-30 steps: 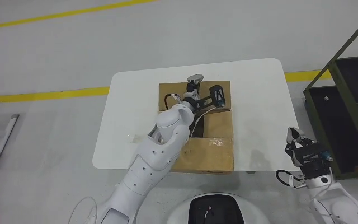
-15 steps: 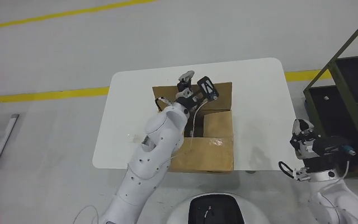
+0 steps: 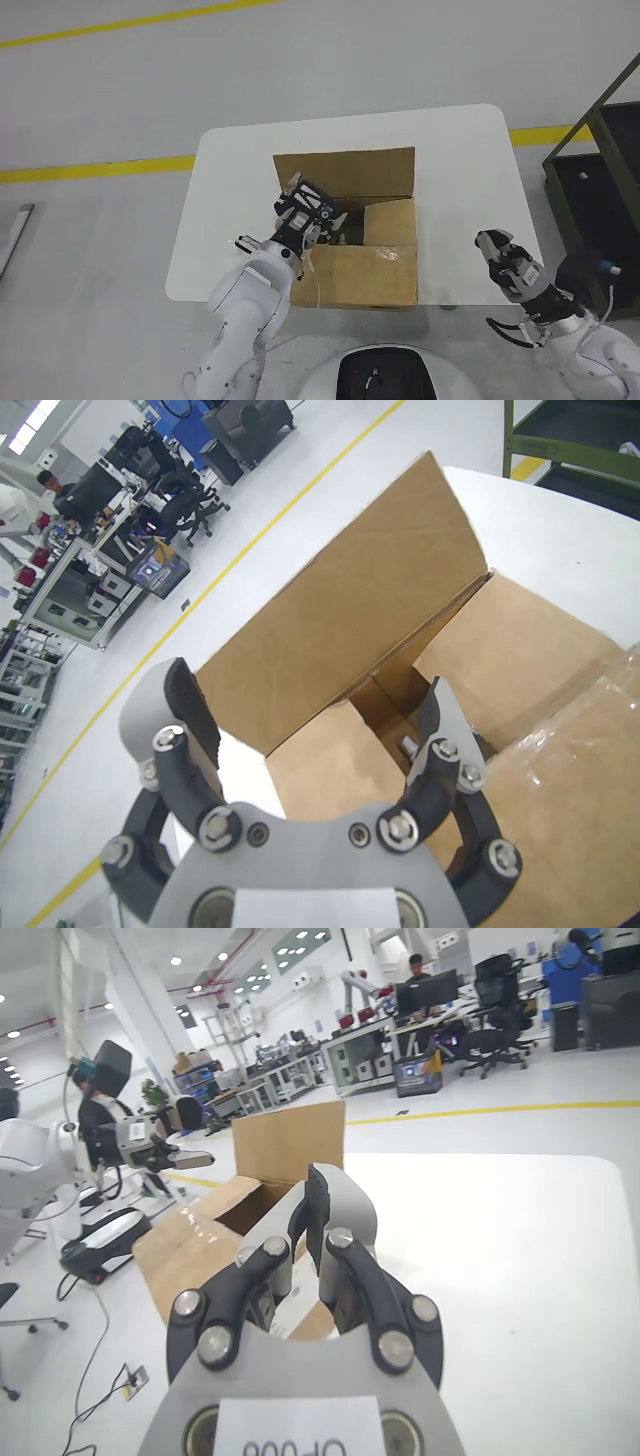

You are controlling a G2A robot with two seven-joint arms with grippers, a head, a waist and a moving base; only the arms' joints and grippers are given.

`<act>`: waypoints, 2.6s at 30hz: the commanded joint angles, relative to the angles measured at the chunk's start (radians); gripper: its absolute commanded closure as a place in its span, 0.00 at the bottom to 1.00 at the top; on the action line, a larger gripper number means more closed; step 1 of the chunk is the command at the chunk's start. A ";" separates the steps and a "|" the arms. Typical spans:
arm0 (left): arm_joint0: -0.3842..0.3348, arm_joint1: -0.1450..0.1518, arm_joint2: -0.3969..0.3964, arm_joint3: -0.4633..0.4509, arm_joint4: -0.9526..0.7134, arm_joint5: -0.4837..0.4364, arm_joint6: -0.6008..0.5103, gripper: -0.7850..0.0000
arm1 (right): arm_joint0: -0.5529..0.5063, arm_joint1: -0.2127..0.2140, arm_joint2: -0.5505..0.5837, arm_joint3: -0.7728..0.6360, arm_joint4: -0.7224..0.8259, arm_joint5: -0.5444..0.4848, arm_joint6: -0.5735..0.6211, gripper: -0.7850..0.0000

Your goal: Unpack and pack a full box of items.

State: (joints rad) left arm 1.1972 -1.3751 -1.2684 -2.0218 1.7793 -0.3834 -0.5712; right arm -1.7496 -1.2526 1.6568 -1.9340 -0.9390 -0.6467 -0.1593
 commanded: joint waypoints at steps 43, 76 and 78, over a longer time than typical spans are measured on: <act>0.115 0.019 -0.141 -0.098 0.043 0.047 -0.001 0.00 | 0.217 0.061 -0.058 0.027 0.355 -0.027 0.707 1.00; 0.115 0.019 -0.141 -0.098 0.043 0.047 -0.001 0.00 | 0.331 0.098 -0.175 0.126 0.478 0.032 0.880 0.64; 0.115 0.019 -0.141 -0.098 0.043 0.047 -0.001 0.00 | 0.338 0.100 -0.180 0.129 0.485 0.034 0.886 0.64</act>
State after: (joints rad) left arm 1.3118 -1.3565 -1.4089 -2.1198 1.8227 -0.3369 -0.5719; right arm -1.4146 -1.1532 1.4791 -1.8063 -0.4568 -0.6137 0.7239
